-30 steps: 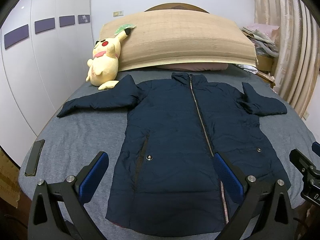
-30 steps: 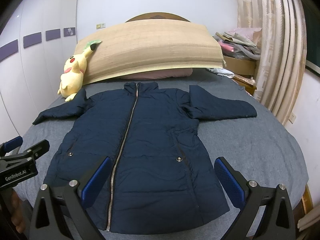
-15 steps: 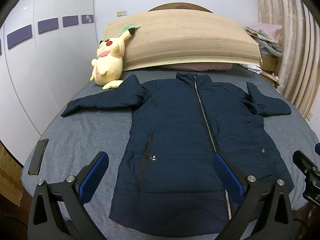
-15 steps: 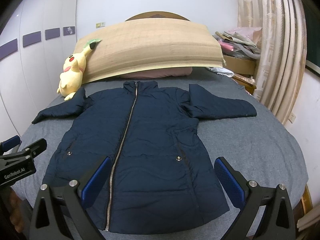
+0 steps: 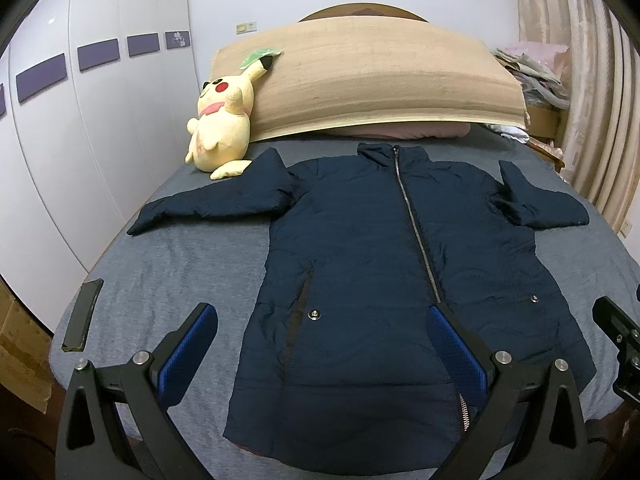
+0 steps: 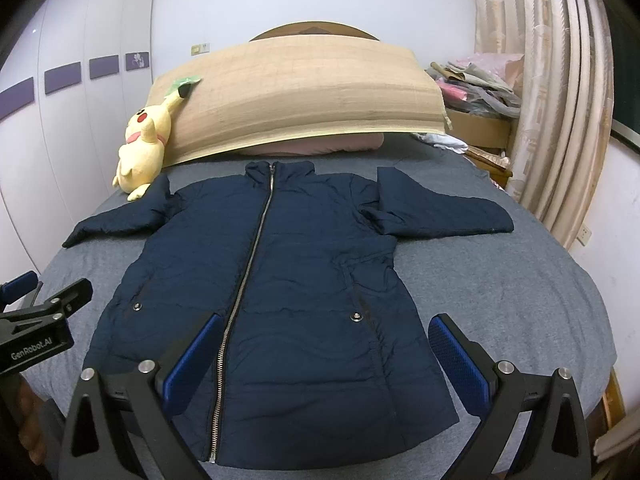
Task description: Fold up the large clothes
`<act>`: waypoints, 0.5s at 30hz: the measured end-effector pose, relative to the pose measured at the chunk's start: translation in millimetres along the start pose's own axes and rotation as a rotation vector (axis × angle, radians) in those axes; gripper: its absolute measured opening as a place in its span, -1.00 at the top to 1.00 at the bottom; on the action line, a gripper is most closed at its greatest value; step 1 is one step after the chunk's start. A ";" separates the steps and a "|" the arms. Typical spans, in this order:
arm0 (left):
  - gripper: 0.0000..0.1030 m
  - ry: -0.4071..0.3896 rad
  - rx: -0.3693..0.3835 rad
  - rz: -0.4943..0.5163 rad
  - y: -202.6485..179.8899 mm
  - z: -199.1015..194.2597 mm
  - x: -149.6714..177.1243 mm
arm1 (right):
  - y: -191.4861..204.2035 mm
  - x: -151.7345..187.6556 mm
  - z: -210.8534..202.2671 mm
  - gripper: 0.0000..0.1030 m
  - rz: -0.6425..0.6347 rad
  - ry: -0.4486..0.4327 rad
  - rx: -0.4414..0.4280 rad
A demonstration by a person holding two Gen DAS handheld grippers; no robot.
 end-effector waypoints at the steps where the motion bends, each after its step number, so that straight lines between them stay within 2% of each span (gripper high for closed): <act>1: -1.00 -0.001 -0.001 0.002 -0.3 0.4 -0.2 | 0.0 0.0 0.7 -1.00 -0.001 0.002 0.000; 15: -1.00 0.008 -0.003 0.006 -0.1 4.7 0.2 | 0.0 0.0 9.8 -1.00 0.005 0.017 -0.003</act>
Point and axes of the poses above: each gripper's, at about its wrist camera, not at the fingertips, and z roughly the way its jaws point, y to its left, x to its underside, the point moved 2 cm from there along z, roughly the way its jaws point, and after that the axes turned 5 degrees about y, right-handed, at the moved point
